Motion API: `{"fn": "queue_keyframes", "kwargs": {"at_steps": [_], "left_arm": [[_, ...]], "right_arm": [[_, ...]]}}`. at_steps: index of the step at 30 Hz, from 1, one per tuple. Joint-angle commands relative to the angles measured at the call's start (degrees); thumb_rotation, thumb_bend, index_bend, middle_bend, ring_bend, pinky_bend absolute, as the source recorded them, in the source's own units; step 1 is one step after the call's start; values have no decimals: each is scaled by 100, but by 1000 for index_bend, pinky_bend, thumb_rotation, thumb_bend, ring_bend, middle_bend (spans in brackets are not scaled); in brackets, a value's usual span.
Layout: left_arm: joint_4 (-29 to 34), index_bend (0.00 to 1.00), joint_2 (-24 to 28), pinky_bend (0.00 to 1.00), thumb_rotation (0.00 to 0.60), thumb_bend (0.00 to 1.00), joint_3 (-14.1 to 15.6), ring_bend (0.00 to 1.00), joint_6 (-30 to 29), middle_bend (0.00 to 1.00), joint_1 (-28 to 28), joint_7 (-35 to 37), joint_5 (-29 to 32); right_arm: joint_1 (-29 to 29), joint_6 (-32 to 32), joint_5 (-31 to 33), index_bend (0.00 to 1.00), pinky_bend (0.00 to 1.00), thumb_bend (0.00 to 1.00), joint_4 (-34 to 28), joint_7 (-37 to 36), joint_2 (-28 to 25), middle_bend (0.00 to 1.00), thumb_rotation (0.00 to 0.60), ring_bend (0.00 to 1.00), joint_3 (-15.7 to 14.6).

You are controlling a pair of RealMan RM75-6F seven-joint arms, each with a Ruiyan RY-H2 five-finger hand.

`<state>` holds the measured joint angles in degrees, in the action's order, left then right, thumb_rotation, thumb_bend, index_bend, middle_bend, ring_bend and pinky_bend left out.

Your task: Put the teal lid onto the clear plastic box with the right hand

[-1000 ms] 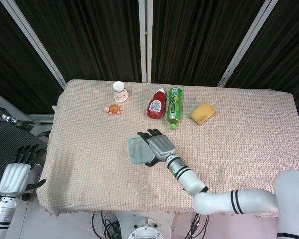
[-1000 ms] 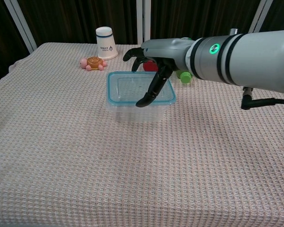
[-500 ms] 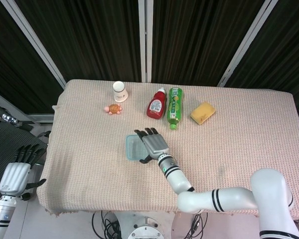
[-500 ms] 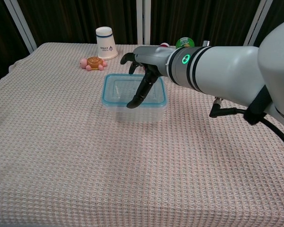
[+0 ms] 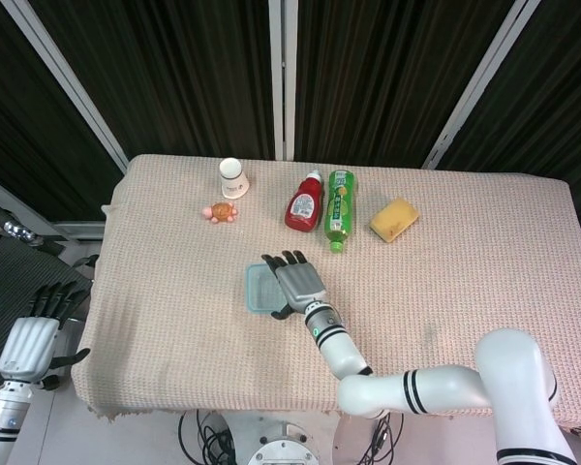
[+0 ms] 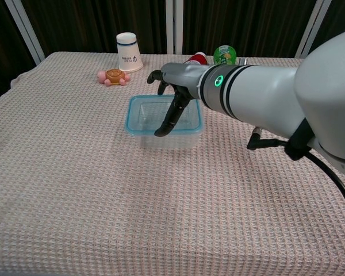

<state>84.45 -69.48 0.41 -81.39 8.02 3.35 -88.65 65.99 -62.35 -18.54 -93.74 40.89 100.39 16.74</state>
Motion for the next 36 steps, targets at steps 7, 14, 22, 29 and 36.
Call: {"fn": "queue_keyframes", "kwargs": {"at_steps": [7, 14, 22, 29, 36], "left_arm": [[-45, 152, -21, 0, 600, 0, 8, 0, -14, 63, -19, 41, 10], [-41, 152, -25, 0, 600, 0, 2, 0, 8, 63, 14, 30, -14], [-82, 151, -52, 0, 600, 0, 18, 0, 2, 63, -14, 75, 12], [-143, 152, -82, 0, 600, 0, 26, 0, 8, 63, -23, 125, 20], [-142, 152, -89, 0, 600, 0, 19, 0, 32, 63, 12, 111, -6]], "right_arm": [[-71, -4, 3, 76, 0, 223, 2, -15, -37, 336, 600, 0, -7], [-193, -29, -75, 76, 0, 223, -86, -107, -123, 336, 600, 0, -29], [-105, 9, -63, 76, 0, 223, 50, 27, 13, 335, 600, 0, -40], [-79, -133, -55, 76, 0, 223, 104, 221, 81, 333, 600, 0, -108], [-147, -94, -106, 75, 0, 222, 94, 248, 38, 327, 600, 0, -145]]}}
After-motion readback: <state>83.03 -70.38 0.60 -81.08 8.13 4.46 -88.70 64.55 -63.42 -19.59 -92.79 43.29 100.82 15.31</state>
